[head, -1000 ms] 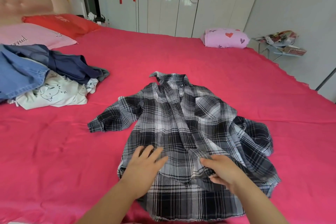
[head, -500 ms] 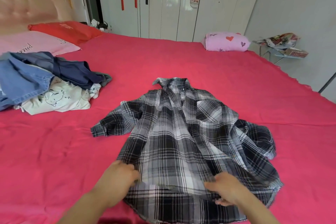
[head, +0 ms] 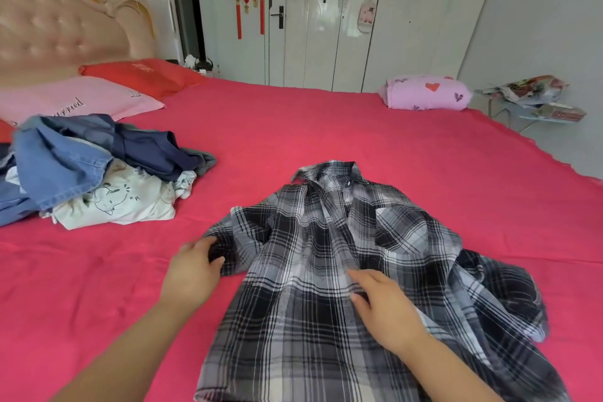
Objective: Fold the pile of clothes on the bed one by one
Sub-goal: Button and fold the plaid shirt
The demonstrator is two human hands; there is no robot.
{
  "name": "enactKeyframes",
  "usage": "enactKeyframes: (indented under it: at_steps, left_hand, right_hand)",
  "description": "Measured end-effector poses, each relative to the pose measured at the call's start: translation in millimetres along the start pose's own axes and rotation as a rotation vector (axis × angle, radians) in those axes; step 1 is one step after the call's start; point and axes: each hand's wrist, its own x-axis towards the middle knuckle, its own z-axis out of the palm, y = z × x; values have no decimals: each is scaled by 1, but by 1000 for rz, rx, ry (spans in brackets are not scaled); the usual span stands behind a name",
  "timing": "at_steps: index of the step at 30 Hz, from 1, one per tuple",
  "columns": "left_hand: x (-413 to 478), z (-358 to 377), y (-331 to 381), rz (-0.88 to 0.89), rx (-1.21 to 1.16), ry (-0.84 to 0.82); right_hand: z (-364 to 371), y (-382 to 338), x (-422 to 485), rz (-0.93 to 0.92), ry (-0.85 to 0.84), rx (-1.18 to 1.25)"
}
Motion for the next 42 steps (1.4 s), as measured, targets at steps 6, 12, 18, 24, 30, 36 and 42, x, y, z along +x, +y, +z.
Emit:
enactKeyframes:
  at_steps: [6,12,18,24,30,36,42]
  left_hand:
    - [45,17,-35,-697,-584,-72]
    - [69,18,-31,-707,-1117,114]
    - [58,-59,-22,-136,-385,426]
    - [56,-91,-61,-34,-319,440]
    - [41,-109,-105,12,-373,532]
    - [42,-119,-142,-4,-341,547]
    - [47,-107,-197,-169,-133,339]
  right_hand:
    - [50,13,29,202,-195,-117]
    - [69,21,35,272,-243,-240]
    - [62,15,35,333,-291,-254]
    - [47,-14,42,332,-257,-290]
    - [48,-94,72,7,-48,-215]
    - [88,-205,114,-358,-172,-210]
    - [129,-222,106,-358,-344,-131]
